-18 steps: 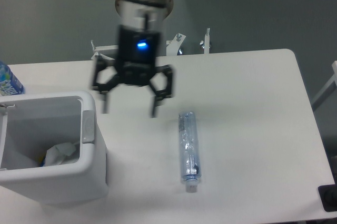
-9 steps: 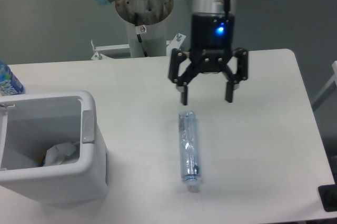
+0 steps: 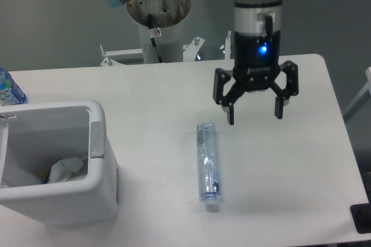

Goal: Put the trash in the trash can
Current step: 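Open the gripper to drop the tissue and move toward the bottle, then lower the gripper onto the cap end of the clear bottle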

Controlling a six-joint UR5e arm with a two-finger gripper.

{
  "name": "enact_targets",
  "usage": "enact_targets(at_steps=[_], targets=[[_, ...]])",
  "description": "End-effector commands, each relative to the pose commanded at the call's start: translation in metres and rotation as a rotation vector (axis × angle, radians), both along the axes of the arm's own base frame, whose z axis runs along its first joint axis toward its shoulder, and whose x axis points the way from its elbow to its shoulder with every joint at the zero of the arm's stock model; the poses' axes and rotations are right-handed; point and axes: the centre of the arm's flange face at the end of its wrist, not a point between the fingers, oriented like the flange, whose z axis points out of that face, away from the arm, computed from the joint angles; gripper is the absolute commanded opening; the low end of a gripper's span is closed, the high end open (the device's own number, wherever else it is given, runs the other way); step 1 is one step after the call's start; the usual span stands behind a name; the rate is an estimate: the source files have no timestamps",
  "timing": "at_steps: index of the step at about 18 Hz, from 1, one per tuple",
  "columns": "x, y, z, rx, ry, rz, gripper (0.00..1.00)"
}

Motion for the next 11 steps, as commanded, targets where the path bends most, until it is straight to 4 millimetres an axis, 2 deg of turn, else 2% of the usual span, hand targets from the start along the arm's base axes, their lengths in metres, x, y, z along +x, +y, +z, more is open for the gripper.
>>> enact_targets(at_steps=[5,6,8,10,11], targets=[[-0.020,0.013,-0.050,-0.047,-0.058,-0.018,1.00],[-0.025,0.017,-0.063,-0.058,-0.075,-0.021,1.00],[-0.040,0.025,-0.104,-0.099,-0.103,-0.059,1.00],[-0.047,0.034,-0.105,-0.097,-0.102,-0.078,1.00],[-0.044,0.041,-0.108,-0.099,-0.104,-0.087,1.00]])
